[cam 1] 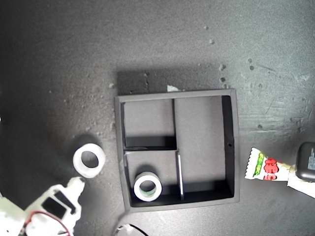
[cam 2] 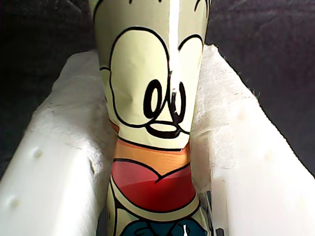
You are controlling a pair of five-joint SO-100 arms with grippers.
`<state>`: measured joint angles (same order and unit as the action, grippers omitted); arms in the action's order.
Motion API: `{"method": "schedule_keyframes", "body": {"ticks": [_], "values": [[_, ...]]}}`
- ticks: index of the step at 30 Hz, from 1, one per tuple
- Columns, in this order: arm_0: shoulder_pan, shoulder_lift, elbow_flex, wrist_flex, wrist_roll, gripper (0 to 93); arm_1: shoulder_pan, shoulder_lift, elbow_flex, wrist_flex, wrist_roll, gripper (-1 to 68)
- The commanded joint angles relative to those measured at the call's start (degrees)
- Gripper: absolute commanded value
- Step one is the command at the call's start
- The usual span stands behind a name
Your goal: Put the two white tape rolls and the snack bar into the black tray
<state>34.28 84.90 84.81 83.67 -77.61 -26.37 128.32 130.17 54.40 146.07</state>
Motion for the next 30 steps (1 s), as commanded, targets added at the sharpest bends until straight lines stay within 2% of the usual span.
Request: {"method": "schedule_keyframes", "body": {"ticks": [1, 3, 7, 10, 16, 19, 26, 30], "values": [[-2.64, -0.26, 0.35, -0.88, 2.11, 14.5, 4.04, 0.70, -6.77, 5.63, -13.36, -0.7], [-3.43, -0.35, 1.14, -0.97, 2.46, 14.8, 7.29, 0.53, -10.28, 5.45, -28.30, -0.7], [-4.83, 0.00, 3.16, -1.23, 2.72, 15.0, 10.02, -0.18, -15.56, -3.69, -60.73, -0.7], [-5.54, 0.62, 4.75, -1.76, 2.72, 15.1, 8.70, -6.24, -26.54, -0.09, -74.79, -0.7], [-6.06, -0.88, 5.01, -4.04, 3.08, 15.3, 7.73, -26.02, -54.14, 13.18, -91.93, -0.7], [-6.33, -3.08, 4.75, -6.06, 3.16, 15.5, 9.23, -33.31, -61.61, 15.91, -98.61, -0.7], [-7.73, -9.93, 2.37, -8.35, 1.93, 14.8, 14.41, -35.86, -55.72, 11.07, -110.21, -0.6], [-10.02, -12.13, 2.72, -8.35, 0.00, 3.7, 16.26, -36.21, -48.69, 2.20, -115.58, -0.6]]}}
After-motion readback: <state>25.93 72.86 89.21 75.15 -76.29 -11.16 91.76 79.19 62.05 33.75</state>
